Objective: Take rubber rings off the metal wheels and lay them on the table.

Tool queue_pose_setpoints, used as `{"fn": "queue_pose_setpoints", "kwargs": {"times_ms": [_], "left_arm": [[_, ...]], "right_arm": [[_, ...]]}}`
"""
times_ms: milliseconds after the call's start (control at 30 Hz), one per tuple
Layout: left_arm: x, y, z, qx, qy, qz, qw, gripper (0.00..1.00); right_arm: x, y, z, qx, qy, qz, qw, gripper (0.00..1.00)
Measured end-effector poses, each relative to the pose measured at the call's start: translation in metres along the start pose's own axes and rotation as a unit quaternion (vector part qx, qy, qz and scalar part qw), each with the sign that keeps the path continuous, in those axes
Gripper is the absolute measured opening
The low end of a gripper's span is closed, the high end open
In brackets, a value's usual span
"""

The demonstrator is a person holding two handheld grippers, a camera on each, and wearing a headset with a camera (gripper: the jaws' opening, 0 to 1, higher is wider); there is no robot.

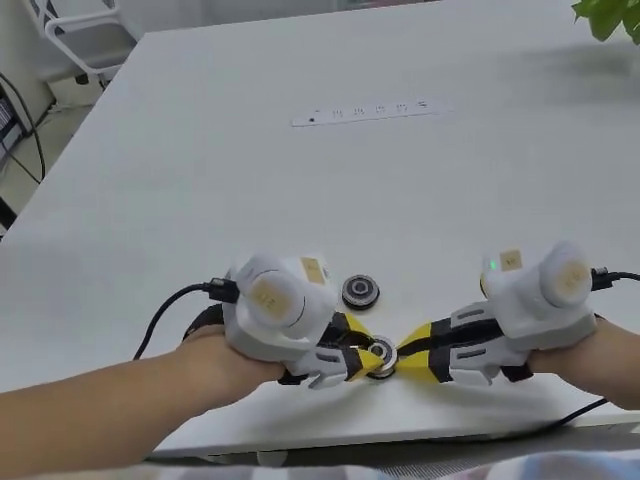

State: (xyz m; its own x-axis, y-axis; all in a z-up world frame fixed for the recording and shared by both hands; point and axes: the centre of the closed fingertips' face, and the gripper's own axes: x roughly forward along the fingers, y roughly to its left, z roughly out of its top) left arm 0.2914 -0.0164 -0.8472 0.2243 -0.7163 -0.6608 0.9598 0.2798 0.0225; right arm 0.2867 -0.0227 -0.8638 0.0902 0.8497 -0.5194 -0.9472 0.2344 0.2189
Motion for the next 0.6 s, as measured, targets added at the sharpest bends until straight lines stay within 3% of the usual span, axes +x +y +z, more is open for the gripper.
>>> {"fn": "queue_pose_setpoints", "kwargs": {"times_ms": [167, 300, 400, 433, 600], "left_arm": [[0.0001, 0.0001, 0.0000, 0.000, -0.002, 0.007, 1.0000, 0.13], [-0.0001, -0.0007, 0.0004, 0.006, -0.001, 0.010, 0.9999, 0.13], [0.0000, 0.0002, 0.0005, 0.012, 0.000, 0.011, 0.9999, 0.13], [0.0001, 0.0002, 0.0007, 0.011, 0.000, 0.012, 0.9999, 0.13], [0.0011, 0.0009, 0.0011, 0.008, 0.003, 0.015, 0.9999, 0.12]], "right_arm": [[-0.0001, -0.0020, 0.0003, 0.024, -0.001, -0.002, 0.9997, 0.02], [-0.0011, -0.0056, 0.0002, 0.093, -0.016, -0.007, 0.9955, 0.00], [-0.0021, -0.0062, -0.0002, 0.105, -0.018, -0.007, 0.9943, 0.00], [-0.0023, -0.0058, 0.0000, 0.132, -0.025, -0.005, 0.9909, 0.00], [-0.0065, -0.0062, 0.0015, 0.180, -0.048, 0.001, 0.9825, 0.00]]}}
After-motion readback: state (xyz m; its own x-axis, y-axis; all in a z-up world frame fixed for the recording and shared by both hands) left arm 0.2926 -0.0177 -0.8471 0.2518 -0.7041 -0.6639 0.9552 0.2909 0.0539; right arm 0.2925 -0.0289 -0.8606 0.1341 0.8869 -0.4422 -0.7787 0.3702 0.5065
